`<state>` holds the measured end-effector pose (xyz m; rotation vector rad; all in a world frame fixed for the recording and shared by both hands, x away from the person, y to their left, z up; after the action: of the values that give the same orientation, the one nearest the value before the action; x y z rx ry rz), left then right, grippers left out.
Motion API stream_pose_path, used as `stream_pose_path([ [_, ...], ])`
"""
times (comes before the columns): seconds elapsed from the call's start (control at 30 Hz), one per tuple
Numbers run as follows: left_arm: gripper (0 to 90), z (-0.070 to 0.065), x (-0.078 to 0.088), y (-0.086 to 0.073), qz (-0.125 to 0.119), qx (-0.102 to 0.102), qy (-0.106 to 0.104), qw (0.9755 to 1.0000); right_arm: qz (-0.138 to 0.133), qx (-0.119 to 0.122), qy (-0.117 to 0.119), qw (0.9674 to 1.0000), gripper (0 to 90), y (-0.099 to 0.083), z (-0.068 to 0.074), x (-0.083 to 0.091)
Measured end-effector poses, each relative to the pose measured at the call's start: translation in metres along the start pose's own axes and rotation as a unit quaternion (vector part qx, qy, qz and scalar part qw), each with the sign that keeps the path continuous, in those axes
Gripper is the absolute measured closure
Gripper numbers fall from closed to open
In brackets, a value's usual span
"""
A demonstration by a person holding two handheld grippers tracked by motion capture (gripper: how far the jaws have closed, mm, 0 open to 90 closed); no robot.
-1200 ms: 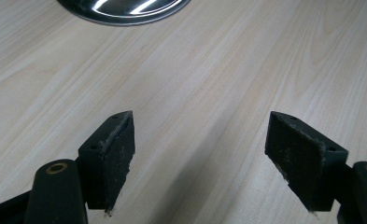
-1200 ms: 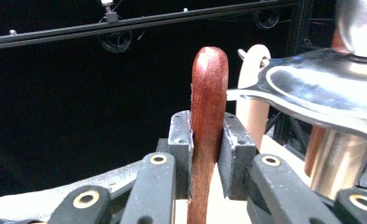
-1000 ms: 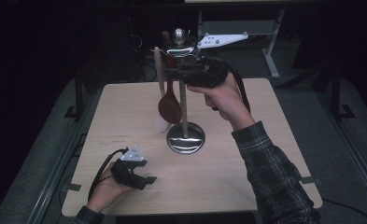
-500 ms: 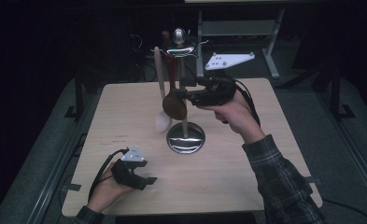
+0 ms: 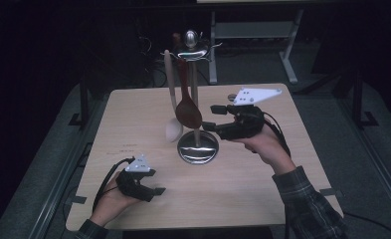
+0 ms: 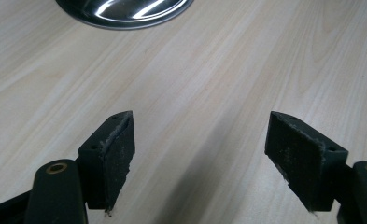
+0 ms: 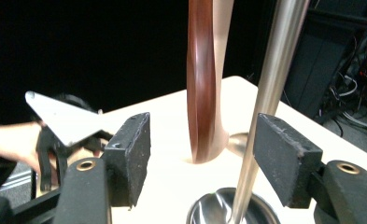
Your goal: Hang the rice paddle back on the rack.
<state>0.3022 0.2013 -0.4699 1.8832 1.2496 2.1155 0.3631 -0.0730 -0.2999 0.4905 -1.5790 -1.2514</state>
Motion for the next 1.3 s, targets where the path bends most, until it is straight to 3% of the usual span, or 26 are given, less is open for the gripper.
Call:
stream_pose_path([
  [0.03,23.9,0.0,0.0,0.0,0.0,0.0,0.0,1.0,0.0,0.0,0.0,1.0,36.1,0.0,0.0,0.0],
  [0.13,24.0,0.001,0.0,-0.002,-0.014,0.004,-0.001,0.9999,0.009,-0.008,-0.002,0.9999,33.7,-0.025,-0.002,0.0],
  [0.17,24.0,0.001,0.0,-0.002,-0.014,0.004,-0.001,0.9999,0.009,-0.008,-0.002,0.9999,33.7,-0.025,-0.002,0.0],
  [0.4,23.0,0.003,-0.001,-0.005,-0.012,-0.001,0.002,0.9999,0.037,-0.021,-0.01,0.999,27.8,-0.071,-0.005,-0.002],
  [0.43,21.4,0.003,-0.003,-0.006,-0.011,0.003,0.001,0.9999,0.048,-0.021,-0.013,0.9985,26.1,-0.083,-0.006,-0.003],
  [0.5,20.1,0.003,-0.003,-0.007,-0.008,0.005,-0.001,1.0,0.052,-0.023,-0.017,0.9983,24.9,-0.09,-0.007,-0.003],
  [0.53,19.3,0.003,-0.004,-0.009,-0.01,0.017,-0.003,0.9998,0.06,-0.033,-0.023,0.9974,22.5,-0.102,-0.008,-0.002],
  [0.57,18.0,0.003,-0.004,-0.009,-0.01,0.017,-0.003,0.9998,0.06,-0.033,-0.023,0.9974,22.5,-0.102,-0.008,-0.002],
  [0.6,17.1,0.006,-0.004,-0.011,-0.005,0.013,0.004,0.9999,0.067,-0.044,-0.037,0.9961,18.9,-0.115,-0.01,-0.002],
  [0.63,16.5,0.006,-0.004,-0.011,-0.005,0.013,0.004,0.9999,0.067,-0.044,-0.037,0.9961,18.9,-0.115,-0.01,-0.002],
  [0.7,15.0,0.007,-0.005,-0.013,-0.009,0.022,0.013,0.9996,0.083,-0.063,-0.049,0.9934,14.6,-0.132,-0.012,-0.002],
  [0.8,13.3,0.008,-0.006,-0.015,-0.008,0.026,0.015,0.9995,0.092,-0.063,-0.056,0.9921,12.7,-0.143,-0.013,-0.002],
  [0.83,12.8,0.01,-0.006,-0.016,-0.006,0.027,0.016,0.9995,0.1,-0.075,-0.071,0.9896,9.8,-0.153,-0.013,-0.001],
  [0.97,12.6,0.012,-0.005,-0.016,-0.006,0.036,0.021,0.9991,0.112,-0.086,-0.071,0.9874,5.4,-0.169,-0.012,0.0],
  [1.0,12.6,0.012,-0.004,-0.016,-0.006,0.035,0.024,0.9991,0.12,-0.085,-0.08,0.9859,3.6,-0.178,-0.012,0.001],
  [1.13,12.6,0.013,-0.004,-0.016,-0.007,0.034,0.027,0.999,0.127,-0.097,-0.076,0.9842,3.7,-0.189,-0.011,0.005],
  [1.3,12.7,0.013,-0.003,-0.016,-0.009,0.033,0.029,0.999,0.125,-0.097,-0.072,0.9847,4.1,-0.191,-0.011,0.007],
])
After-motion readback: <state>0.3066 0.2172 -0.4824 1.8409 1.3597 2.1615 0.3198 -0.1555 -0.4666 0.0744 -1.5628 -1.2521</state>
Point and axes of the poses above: each handheld gripper's, and its own axes: x roughly backward along the jaws, y roughly out of its top, z roughly to its left, the point moved 5 cm from there along -x, roughly forward along the jaws, and after that the axes turned 7 degrees about z, right-handed, at the moved point
